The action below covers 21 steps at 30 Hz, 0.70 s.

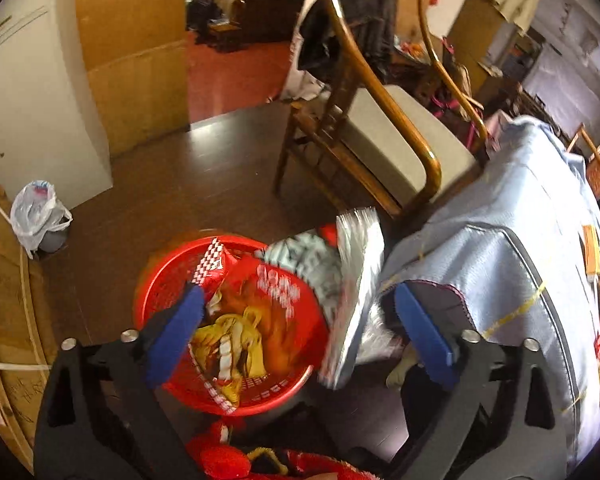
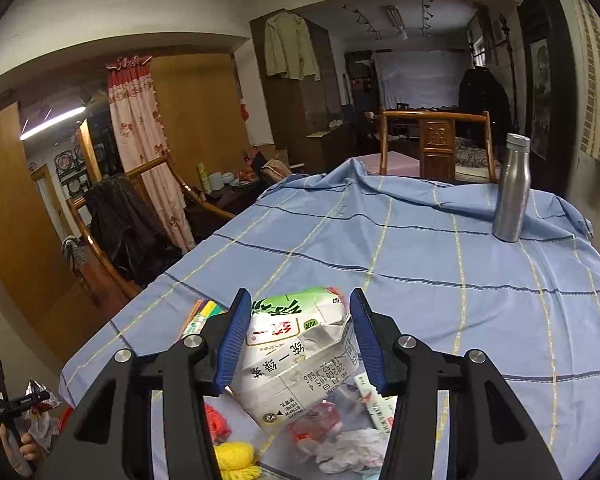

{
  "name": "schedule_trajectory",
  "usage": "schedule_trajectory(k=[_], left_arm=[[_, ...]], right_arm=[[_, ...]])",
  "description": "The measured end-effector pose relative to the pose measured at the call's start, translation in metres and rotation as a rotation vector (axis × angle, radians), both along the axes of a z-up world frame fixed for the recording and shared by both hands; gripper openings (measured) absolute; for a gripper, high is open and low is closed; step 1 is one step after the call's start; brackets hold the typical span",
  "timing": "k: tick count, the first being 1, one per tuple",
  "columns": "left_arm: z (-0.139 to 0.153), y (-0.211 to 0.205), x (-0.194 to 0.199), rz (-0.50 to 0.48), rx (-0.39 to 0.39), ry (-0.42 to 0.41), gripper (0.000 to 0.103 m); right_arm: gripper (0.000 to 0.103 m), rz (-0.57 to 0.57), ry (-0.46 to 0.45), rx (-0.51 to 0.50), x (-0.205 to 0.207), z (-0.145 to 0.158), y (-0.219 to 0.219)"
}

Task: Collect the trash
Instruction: 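Carry the snack bag to the red basket and release it while the right tool grasps the milk carton, then lower the green-and-white milk carton into the red basket and open the right tool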

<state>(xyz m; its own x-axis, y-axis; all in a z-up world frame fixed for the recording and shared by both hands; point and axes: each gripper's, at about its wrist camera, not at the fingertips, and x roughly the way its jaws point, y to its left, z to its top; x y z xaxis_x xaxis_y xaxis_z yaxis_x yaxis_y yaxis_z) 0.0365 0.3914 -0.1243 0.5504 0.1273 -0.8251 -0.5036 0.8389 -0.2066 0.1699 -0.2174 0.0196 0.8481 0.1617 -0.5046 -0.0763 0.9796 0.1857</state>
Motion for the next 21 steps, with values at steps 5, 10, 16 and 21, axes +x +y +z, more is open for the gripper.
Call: schedule_trajectory(k=[5, 10, 16, 21], left_arm=[[-0.023, 0.017, -0.001, 0.048, -0.018, 0.073, 0.096], [-0.034, 0.033, -0.009, 0.107, -0.002, 0.098, 0.096], [-0.025, 0.043, -0.021, 0.125, -0.008, 0.067, 0.096], [-0.016, 0.055, -0.046, 0.191, 0.005, 0.026, 0.096]], right_arm=[[0.051, 0.052, 0.005, 0.000, -0.001, 0.003, 0.022], [0.051, 0.098, 0.021, -0.025, -0.003, 0.002, 0.045], [0.051, 0.225, 0.040, -0.005, -0.004, 0.007, 0.094], [0.051, 0.494, 0.048, -0.005, -0.017, 0.015, 0.194]])
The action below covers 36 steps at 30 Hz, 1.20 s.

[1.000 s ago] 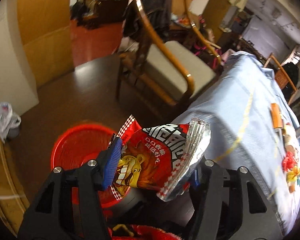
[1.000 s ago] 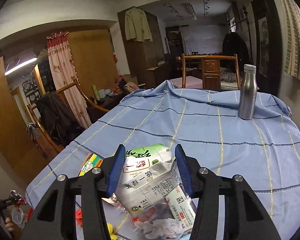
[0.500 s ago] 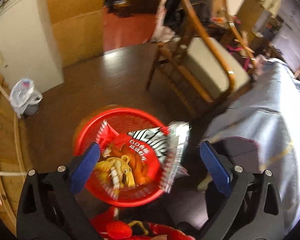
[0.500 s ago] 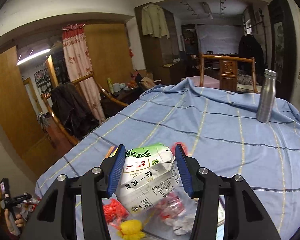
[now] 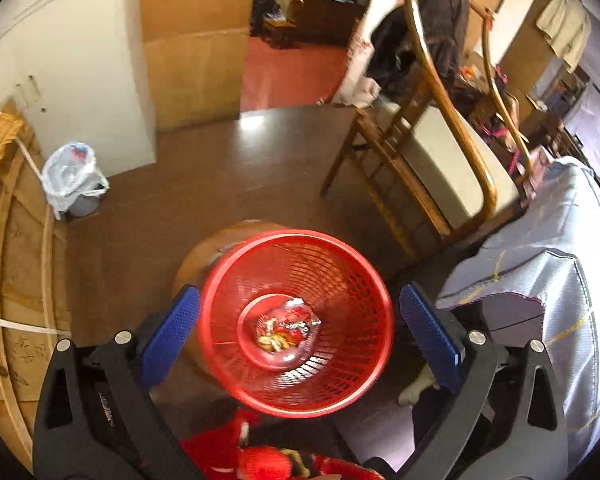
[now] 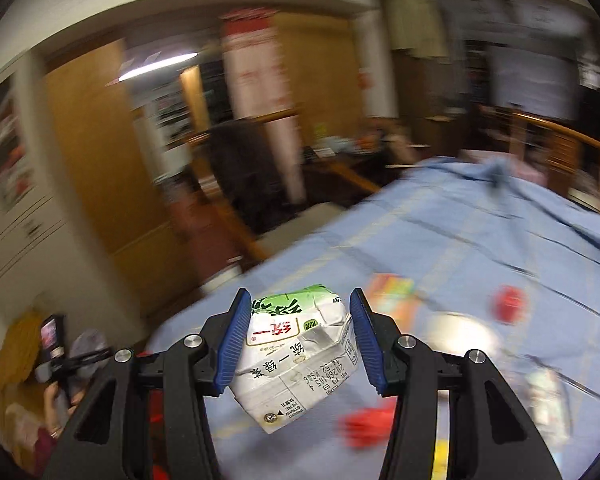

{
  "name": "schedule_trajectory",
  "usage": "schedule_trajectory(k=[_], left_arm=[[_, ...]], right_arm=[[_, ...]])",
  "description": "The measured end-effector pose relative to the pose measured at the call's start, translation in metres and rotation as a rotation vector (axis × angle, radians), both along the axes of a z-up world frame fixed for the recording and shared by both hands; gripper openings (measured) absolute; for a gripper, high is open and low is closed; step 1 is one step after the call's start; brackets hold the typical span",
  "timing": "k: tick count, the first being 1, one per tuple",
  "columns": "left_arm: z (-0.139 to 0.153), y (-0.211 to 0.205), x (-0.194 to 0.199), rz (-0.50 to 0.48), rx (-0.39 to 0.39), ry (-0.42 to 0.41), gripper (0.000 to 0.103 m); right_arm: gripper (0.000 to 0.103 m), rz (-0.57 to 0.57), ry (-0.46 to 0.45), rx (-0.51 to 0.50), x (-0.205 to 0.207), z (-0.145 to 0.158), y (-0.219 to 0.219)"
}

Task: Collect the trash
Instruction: 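Lower the green-and-white milk carton into the red basket and open the right tool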

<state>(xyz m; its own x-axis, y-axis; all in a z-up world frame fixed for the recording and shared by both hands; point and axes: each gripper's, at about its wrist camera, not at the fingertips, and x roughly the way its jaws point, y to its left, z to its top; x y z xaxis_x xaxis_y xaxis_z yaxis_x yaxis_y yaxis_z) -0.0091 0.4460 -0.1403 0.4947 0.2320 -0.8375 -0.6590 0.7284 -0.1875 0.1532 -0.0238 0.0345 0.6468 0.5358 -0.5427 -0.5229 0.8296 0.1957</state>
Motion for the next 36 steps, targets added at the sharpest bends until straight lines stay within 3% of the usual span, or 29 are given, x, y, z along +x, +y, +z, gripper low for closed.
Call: schedule_trajectory(k=[10, 11, 12, 17, 22, 26, 31, 36], left_arm=[[0.010, 0.036, -0.045, 0.104, 0.055, -0.013, 0.096], [0.011, 0.038, -0.047, 0.114, 0.059, -0.012, 0.096], [0.012, 0.042, -0.052, 0.126, 0.065, -0.011, 0.096], [0.015, 0.046, -0.064, 0.136, 0.097, 0.004, 0.096], [0.021, 0.026, -0.050, 0.078, 0.088, 0.001, 0.096], [0.045, -0.021, -0.028, -0.036, 0.113, -0.038, 0.096], [0.077, -0.123, 0.011, -0.277, 0.126, -0.126, 0.096], [0.089, -0.230, 0.061, -0.525, 0.107, -0.136, 0.096]], right_arm=[[0.051, 0.474, 0.102, -0.038, -0.031, -0.029, 0.222], [0.053, 0.508, 0.112, -0.049, -0.033, -0.036, 0.247], [0.064, 0.524, 0.121, -0.067, -0.034, -0.043, 0.267], [0.066, 0.535, 0.098, -0.100, -0.047, -0.054, 0.288], [0.067, 0.431, 0.060, -0.091, -0.026, -0.043, 0.232], [0.071, 0.316, 0.020, -0.069, -0.015, -0.033, 0.165], [0.081, 0.125, -0.051, -0.013, -0.019, -0.018, 0.050], [0.087, -0.088, -0.088, -0.007, -0.025, -0.016, -0.070]])
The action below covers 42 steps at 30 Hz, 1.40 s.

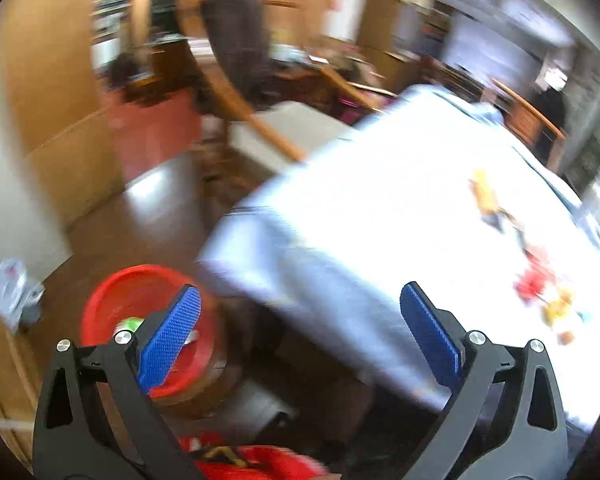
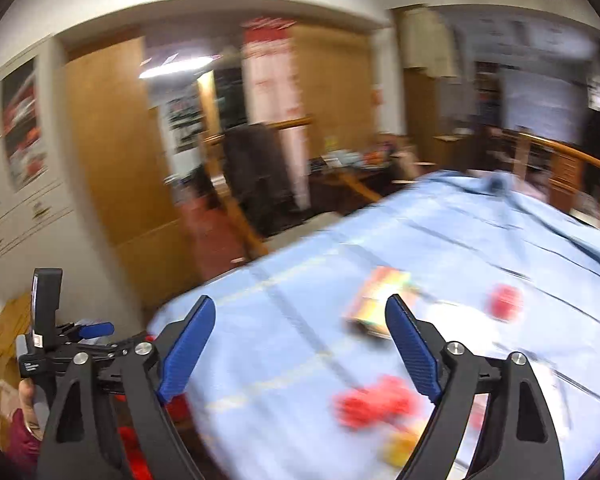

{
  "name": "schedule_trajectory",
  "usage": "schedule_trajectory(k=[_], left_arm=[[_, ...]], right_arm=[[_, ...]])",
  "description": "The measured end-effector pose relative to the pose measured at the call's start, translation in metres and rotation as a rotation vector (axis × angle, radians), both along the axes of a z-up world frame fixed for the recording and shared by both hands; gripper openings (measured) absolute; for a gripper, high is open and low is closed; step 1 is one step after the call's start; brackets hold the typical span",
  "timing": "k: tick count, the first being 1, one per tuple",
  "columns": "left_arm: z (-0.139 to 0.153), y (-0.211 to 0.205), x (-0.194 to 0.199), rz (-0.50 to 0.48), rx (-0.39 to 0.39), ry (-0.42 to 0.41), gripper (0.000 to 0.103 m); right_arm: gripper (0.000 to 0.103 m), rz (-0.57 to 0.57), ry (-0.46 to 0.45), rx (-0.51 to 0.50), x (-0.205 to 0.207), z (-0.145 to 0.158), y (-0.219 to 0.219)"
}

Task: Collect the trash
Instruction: 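Lower the green-and-white milk carton into the red basket and open the right tool, then grasp the striped paper tube with the left tool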

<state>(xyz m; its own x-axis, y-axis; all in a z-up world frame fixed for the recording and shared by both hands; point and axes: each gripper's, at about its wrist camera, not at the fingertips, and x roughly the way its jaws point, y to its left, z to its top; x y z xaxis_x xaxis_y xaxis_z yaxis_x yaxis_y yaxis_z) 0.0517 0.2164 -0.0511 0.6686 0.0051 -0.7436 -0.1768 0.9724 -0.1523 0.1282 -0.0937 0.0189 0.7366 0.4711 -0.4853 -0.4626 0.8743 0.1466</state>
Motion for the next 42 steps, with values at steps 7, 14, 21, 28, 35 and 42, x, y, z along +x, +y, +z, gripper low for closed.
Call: schedule_trajectory(k=[7, 14, 21, 28, 35, 42], left_arm=[[0.014, -0.135, 0.065, -0.262, 0.091, -0.006, 0.096], [0.011, -0.179, 0.148, -0.308, 0.078, 0.026, 0.096], [-0.012, -0.187, 0.210, -0.289, 0.064, 0.095, 0.096], [-0.041, -0.189, 0.242, -0.280, 0.027, 0.177, 0.096], [-0.053, -0.205, 0.244, -0.274, 0.174, 0.167, 0.097], [-0.053, -0.201, 0.247, -0.282, 0.161, 0.170, 0.097]], right_arm=[[0.091, -0.253, 0.011, 0.039, 0.003, -0.014, -0.132], [0.092, -0.341, 0.044, 0.063, 0.018, -0.034, -0.176], [0.096, -0.349, 0.062, 0.041, 0.042, -0.040, -0.172], [0.096, -0.359, 0.135, 0.061, 0.065, -0.068, -0.183], [0.096, -0.361, 0.213, 0.064, 0.072, -0.087, -0.185], [0.096, -0.372, 0.202, 0.022, 0.070, -0.088, -0.180]])
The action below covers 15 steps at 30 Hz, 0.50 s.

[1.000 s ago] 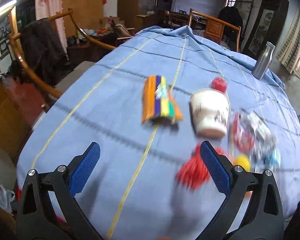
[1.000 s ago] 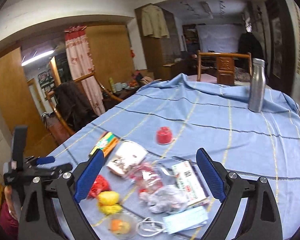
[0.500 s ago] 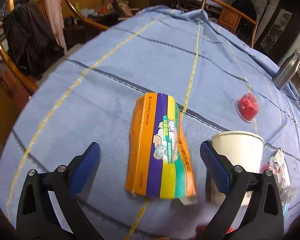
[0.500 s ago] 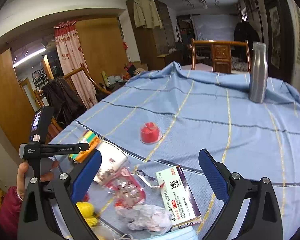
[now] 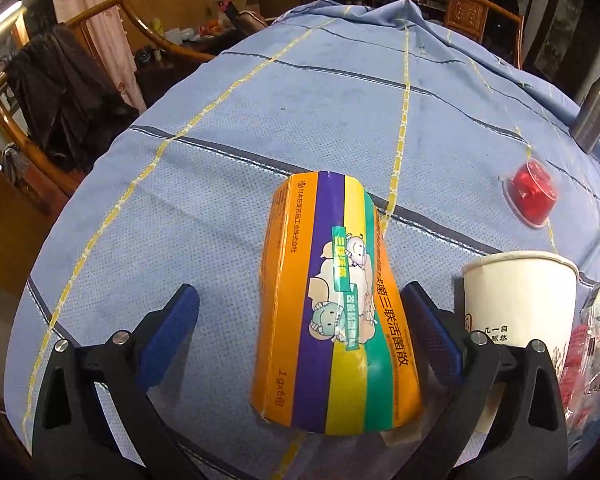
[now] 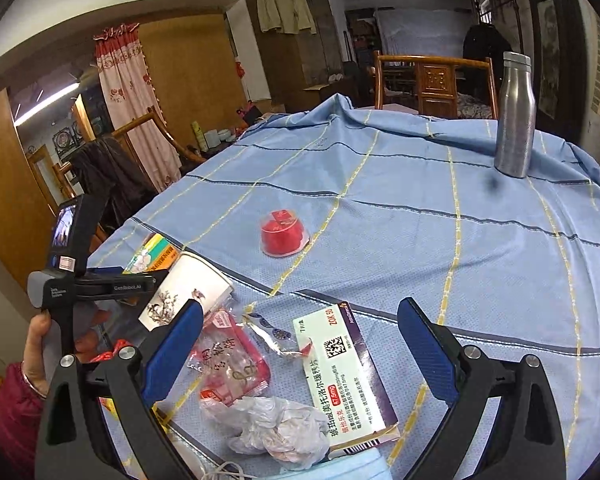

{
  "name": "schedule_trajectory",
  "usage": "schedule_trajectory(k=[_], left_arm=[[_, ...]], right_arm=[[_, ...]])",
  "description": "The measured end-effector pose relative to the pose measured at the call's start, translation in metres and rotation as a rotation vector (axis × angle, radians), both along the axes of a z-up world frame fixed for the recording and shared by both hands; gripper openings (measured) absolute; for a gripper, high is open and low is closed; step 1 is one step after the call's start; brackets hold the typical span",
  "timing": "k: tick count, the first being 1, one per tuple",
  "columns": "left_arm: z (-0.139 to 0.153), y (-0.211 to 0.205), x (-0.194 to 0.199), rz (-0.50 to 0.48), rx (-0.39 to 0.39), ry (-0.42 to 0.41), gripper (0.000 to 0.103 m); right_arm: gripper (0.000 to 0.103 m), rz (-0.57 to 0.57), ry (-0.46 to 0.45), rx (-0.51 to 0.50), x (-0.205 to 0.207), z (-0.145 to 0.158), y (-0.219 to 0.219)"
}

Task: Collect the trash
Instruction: 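Grasp the striped paper tube with the left tool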

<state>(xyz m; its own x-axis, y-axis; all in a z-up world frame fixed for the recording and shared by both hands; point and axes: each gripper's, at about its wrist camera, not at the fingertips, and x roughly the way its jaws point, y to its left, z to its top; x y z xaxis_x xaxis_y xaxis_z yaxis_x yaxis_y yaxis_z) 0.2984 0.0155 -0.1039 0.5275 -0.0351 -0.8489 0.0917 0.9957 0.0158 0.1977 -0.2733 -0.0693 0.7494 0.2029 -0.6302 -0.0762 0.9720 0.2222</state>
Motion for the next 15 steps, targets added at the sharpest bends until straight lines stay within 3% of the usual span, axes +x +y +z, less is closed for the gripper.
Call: schedule_trajectory(k=[1, 3, 5, 8, 15], left_arm=[[0.001, 0.001, 0.001, 0.000, -0.009, -0.001, 0.097], [0.005, 0.005, 0.000, 0.002, -0.042, -0.020, 0.085], [0.010, 0.008, -0.005, -0.027, -0.087, -0.043, 0.059], [0.014, 0.010, -0.007, -0.059, -0.153, -0.047, 0.055], [0.037, 0.019, -0.018, -0.034, -0.191, -0.169, 0.055]], right_arm=[[0.096, -0.002, 0.009, 0.008, 0.000, 0.000, -0.001], [0.096, -0.002, 0.021, 0.026, 0.000, -0.001, -0.004], [0.096, -0.006, 0.018, 0.029, 0.000, 0.001, -0.005], [0.096, -0.020, 0.005, 0.009, -0.001, 0.002, -0.006], [0.096, -0.001, -0.023, 0.016, -0.004, 0.006, -0.003]])
